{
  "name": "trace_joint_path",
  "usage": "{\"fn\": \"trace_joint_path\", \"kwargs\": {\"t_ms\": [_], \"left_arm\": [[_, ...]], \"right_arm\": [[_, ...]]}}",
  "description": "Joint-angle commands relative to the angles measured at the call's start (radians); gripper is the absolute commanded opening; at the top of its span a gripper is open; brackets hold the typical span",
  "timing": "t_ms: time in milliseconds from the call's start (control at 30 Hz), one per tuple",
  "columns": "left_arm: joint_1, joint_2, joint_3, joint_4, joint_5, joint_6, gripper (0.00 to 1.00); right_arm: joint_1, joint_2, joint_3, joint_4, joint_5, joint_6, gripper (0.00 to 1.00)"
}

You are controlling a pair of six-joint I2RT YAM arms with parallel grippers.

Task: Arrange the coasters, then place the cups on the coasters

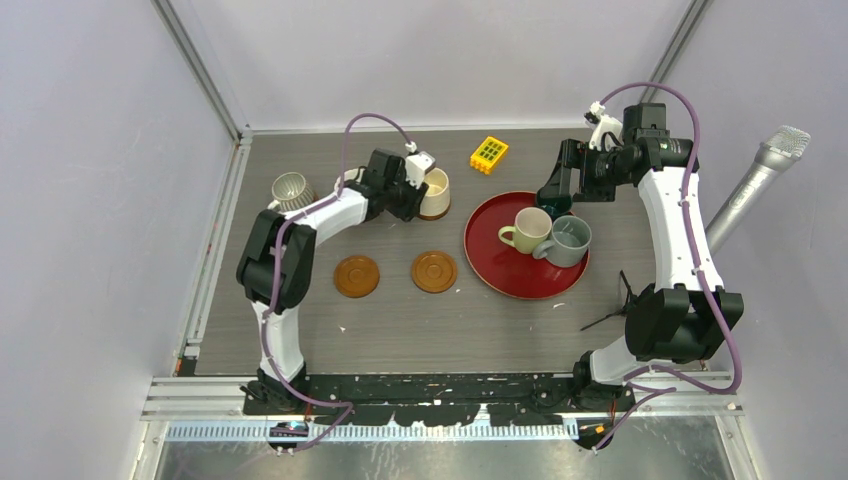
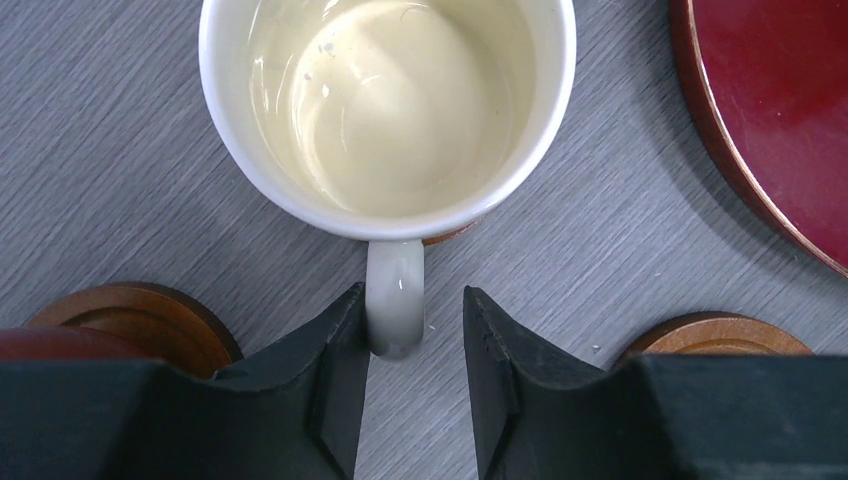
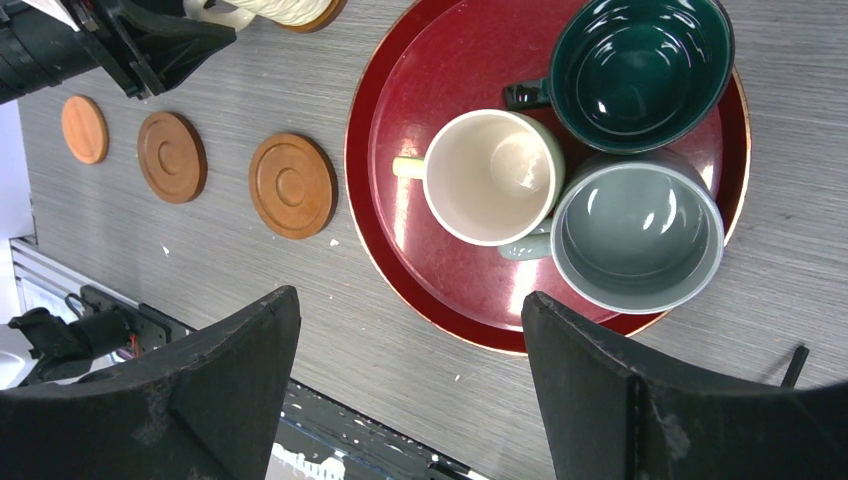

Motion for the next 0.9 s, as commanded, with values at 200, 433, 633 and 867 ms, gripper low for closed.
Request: {"fn": "trace_joint_path", "kwargs": {"t_ms": [200,433,633,867], "left_arm": [[-0.005,-0.083,-0.017,-0.007,0.04,-0.008,0.35],[-0.005,-0.085,-0.004,-0.04,0.021,-0.009,0.43],[0.008,-0.133,-0.009,-0.054,0.001,0.019,0.55],[0.01,-0.242,0.05,-0.17,0.108,0.102,0.62]], "right_arm": [[-0.004,-0.02,0.017,0.029,-0.032,0.016,0.86],[-0.004,-0.026,0.015,0.028,-0.035,0.019,0.86],[-0.004,-0.037,0.012,0.024,-0.034,0.017,0.86],[-0.004,-0.046,0.008,0.022,-0.037,0.004,0.86]]}}
